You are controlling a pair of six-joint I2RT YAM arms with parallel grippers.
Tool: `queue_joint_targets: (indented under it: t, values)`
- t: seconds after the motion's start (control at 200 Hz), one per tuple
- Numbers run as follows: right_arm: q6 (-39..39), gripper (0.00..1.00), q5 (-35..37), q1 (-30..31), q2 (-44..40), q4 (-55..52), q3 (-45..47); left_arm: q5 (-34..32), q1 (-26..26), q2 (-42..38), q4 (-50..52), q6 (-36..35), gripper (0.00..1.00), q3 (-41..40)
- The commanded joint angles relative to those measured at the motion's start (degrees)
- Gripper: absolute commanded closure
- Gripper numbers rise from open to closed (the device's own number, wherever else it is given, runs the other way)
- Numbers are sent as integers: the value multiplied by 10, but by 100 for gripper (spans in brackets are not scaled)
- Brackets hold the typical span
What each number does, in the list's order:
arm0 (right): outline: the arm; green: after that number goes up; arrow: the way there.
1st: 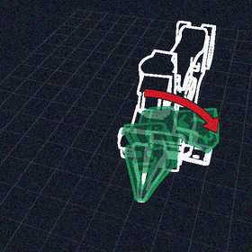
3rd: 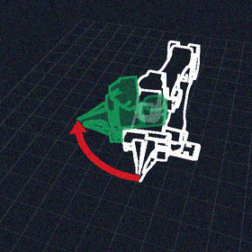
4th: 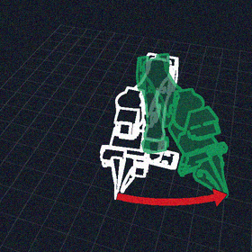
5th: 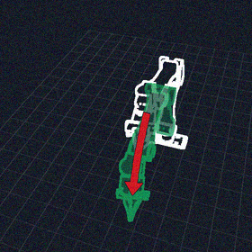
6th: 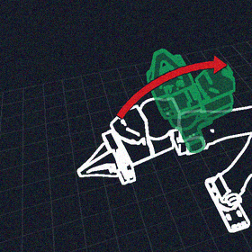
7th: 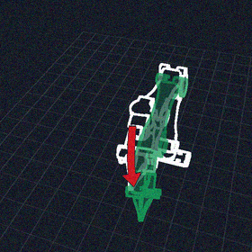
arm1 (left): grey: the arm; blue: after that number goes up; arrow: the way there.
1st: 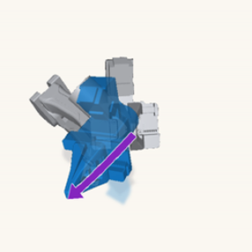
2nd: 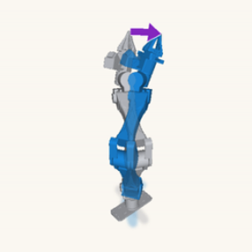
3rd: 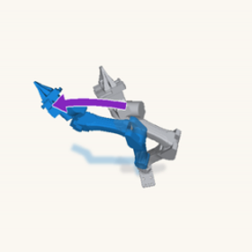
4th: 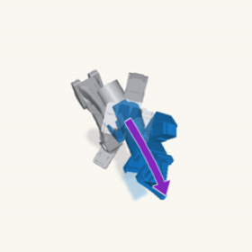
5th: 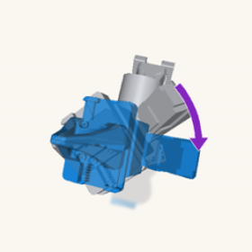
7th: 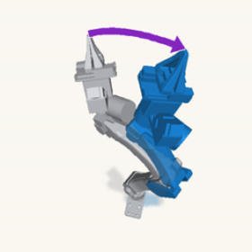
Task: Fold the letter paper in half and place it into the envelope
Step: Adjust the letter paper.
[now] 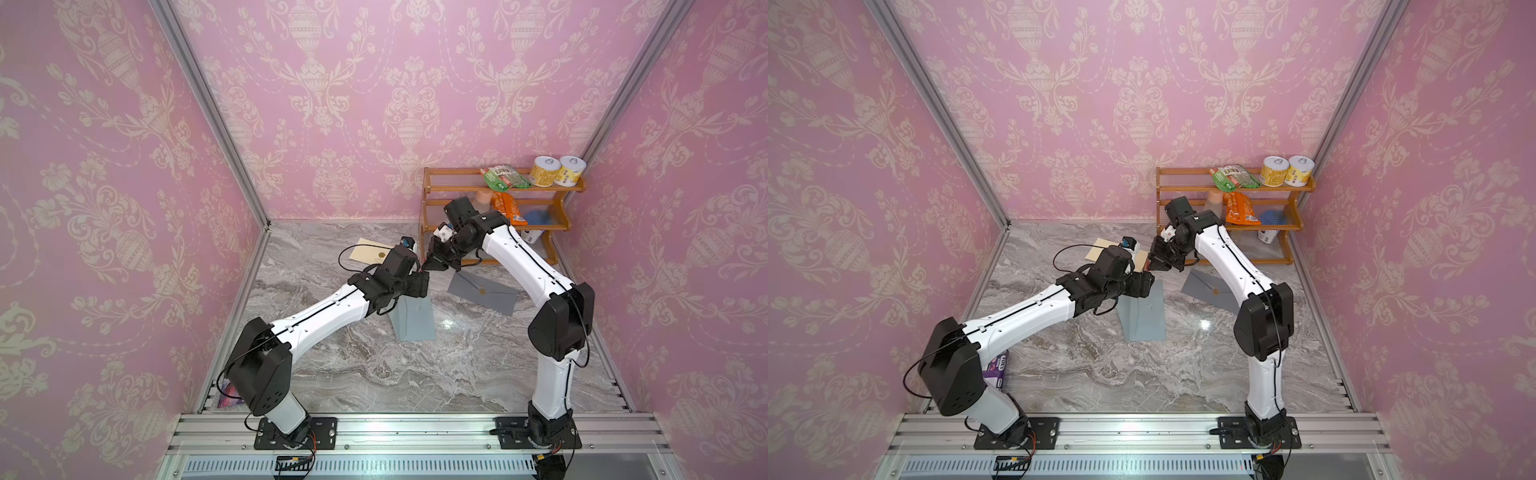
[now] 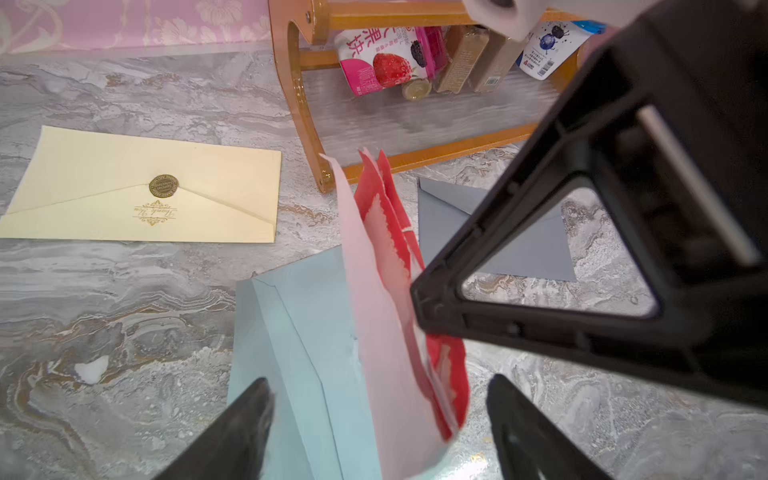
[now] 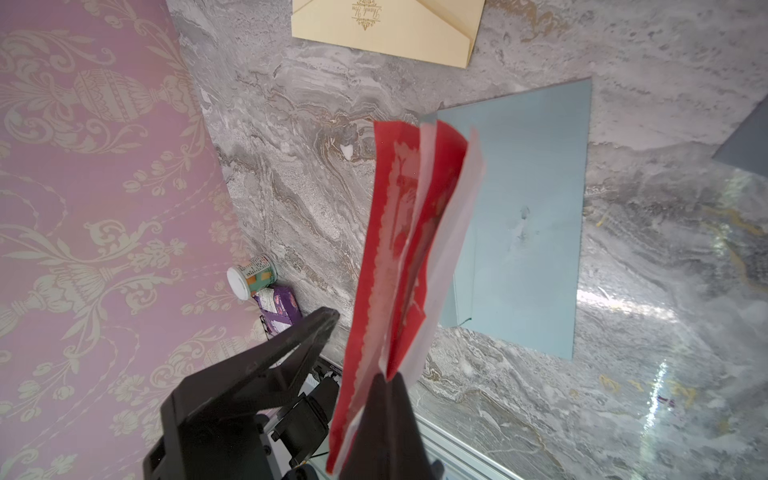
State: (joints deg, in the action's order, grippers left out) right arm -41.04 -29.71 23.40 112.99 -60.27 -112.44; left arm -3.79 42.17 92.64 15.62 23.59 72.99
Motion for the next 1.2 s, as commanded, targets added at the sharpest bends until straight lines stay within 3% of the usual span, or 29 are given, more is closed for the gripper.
queue_joint_targets:
  t: [0.0, 0.11, 0.145, 0.155, 0.205, 0.27, 0.29, 0.57, 0.74, 0.945, 1.195]
  values:
    - [-20, 100, -13, 3, -21, 7, -2, 12, 1, 11, 1, -15, 40, 18]
    - [-23, 100, -19, 3, -21, 9, -11, 16, 1, 6, -3, -14, 76, 10]
    - [-22, 96, -20, 3, -21, 10, -13, 17, 1, 5, -1, -15, 95, 9]
    - [-21, 90, -20, 3, -22, 10, -13, 17, 0, 5, 1, -15, 100, 10]
    - [-14, 50, -12, 0, -24, 6, -16, 17, -1, 1, 10, -17, 100, 10]
    - [-4, 7, 4, -7, -32, 3, -8, 31, -6, -15, 7, -16, 100, -4]
    - [0, 1, 8, -9, -37, 7, 0, 38, -10, -22, 4, -13, 100, -10]
    - [79, 0, 19, -27, -91, 79, 120, 226, -92, -118, -36, 41, 100, -111]
    - [96, 0, -27, -28, -122, 191, 219, 352, -134, -137, -18, 47, 100, -122]
    - [71, 0, -86, -28, -141, 308, 305, 394, -145, -142, -25, 68, 100, -130]
    - [-80, 0, -161, -28, -168, 542, 409, 413, -145, -122, -115, 135, 100, -149]
